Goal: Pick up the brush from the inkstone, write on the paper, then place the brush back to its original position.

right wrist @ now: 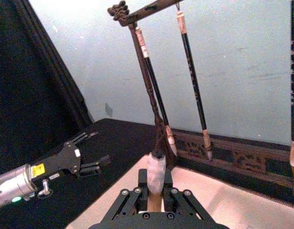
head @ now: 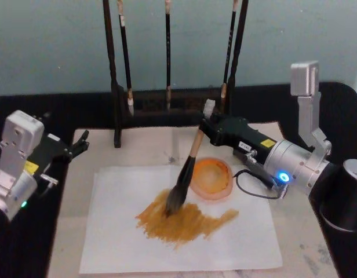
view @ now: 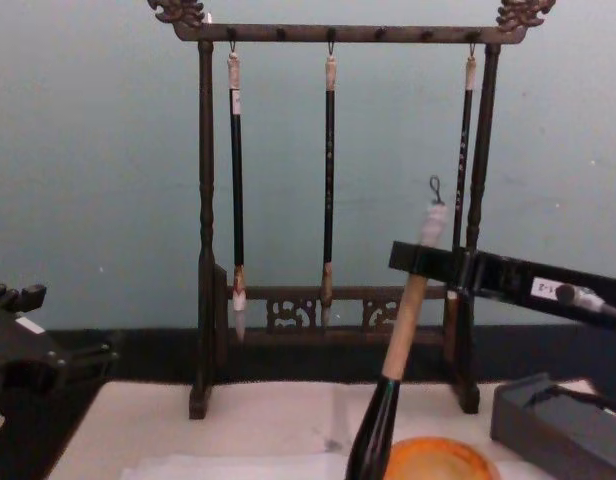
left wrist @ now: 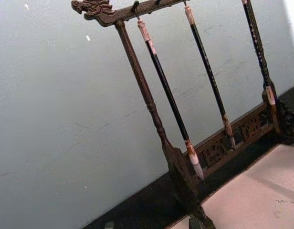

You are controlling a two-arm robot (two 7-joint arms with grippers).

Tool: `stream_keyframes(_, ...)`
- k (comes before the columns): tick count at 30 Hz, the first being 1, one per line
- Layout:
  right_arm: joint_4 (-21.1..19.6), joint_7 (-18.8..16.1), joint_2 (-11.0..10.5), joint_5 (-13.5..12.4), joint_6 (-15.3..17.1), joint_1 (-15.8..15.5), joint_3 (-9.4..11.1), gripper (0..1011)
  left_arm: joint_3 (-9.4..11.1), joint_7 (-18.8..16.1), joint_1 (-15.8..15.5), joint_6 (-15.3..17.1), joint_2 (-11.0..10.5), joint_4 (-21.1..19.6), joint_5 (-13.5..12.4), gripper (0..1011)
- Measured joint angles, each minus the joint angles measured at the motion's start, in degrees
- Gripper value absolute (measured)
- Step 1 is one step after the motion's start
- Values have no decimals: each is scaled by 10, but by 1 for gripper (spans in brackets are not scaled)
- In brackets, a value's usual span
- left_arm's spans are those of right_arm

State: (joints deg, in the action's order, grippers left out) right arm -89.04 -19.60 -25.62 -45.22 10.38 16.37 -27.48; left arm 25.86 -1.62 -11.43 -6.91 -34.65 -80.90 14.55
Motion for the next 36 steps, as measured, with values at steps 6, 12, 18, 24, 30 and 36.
stream_keyframes(6,-2,0,0,-2,0,-2,4,184,0,0,0,0,0,0,0,1010)
stream_keyframes(12,-5,-4,0,-4,-1,-3,5,184,0,0,0,0,0,0,0,1010)
stream_keyframes(18,-8,-6,1,-7,-1,-4,5,184,0,0,0,0,0,0,0,1009)
stream_keyframes(24,-9,-8,5,-24,1,-6,10,184,0,0,0,0,0,0,0,1009)
stream_keyframes(30,-6,-8,8,-47,7,-7,14,184,0,0,0,0,0,0,0,1010)
stream_keyframes(36,-6,-3,9,-75,13,-8,19,184,0,0,0,0,0,0,0,1010)
